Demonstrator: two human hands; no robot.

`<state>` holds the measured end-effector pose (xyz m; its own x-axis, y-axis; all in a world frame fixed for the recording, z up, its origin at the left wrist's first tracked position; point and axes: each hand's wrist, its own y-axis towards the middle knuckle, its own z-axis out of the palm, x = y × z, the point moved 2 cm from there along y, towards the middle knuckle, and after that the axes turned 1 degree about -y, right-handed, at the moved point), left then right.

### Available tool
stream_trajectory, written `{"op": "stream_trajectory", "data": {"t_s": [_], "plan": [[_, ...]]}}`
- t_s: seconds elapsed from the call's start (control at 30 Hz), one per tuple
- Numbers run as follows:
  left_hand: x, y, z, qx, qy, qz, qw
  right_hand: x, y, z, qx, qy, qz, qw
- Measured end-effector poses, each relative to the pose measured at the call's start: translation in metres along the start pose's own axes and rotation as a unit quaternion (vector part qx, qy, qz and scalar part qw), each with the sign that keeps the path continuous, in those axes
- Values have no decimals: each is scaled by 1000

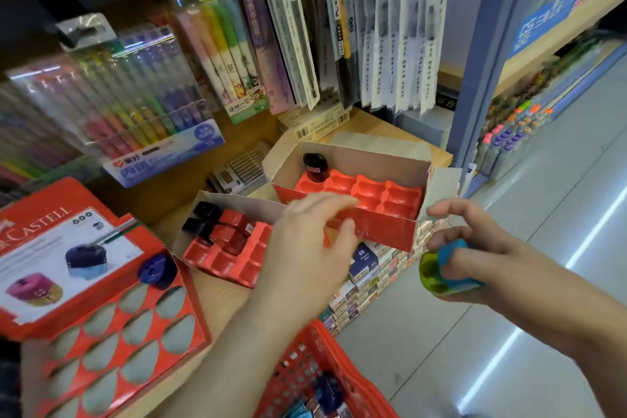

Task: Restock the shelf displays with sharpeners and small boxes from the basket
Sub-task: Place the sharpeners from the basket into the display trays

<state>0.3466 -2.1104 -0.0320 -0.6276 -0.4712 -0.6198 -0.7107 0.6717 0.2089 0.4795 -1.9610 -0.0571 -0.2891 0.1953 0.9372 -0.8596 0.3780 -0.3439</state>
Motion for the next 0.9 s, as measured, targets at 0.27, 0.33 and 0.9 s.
{"op": "stream_trajectory", "data": {"t_s": [0.27,0.33,0.9], "plan": [[-30,-56,17,50,-182,-3,982,-3,-5,27,93,130,-56,985],[-23,-60,13,13,-231,-54,971,-9,-3,36,86,118,-72,987],[82,-129,-101,-145,-225,-260,928,-11,13,178,157,-177,-147,960]]}}
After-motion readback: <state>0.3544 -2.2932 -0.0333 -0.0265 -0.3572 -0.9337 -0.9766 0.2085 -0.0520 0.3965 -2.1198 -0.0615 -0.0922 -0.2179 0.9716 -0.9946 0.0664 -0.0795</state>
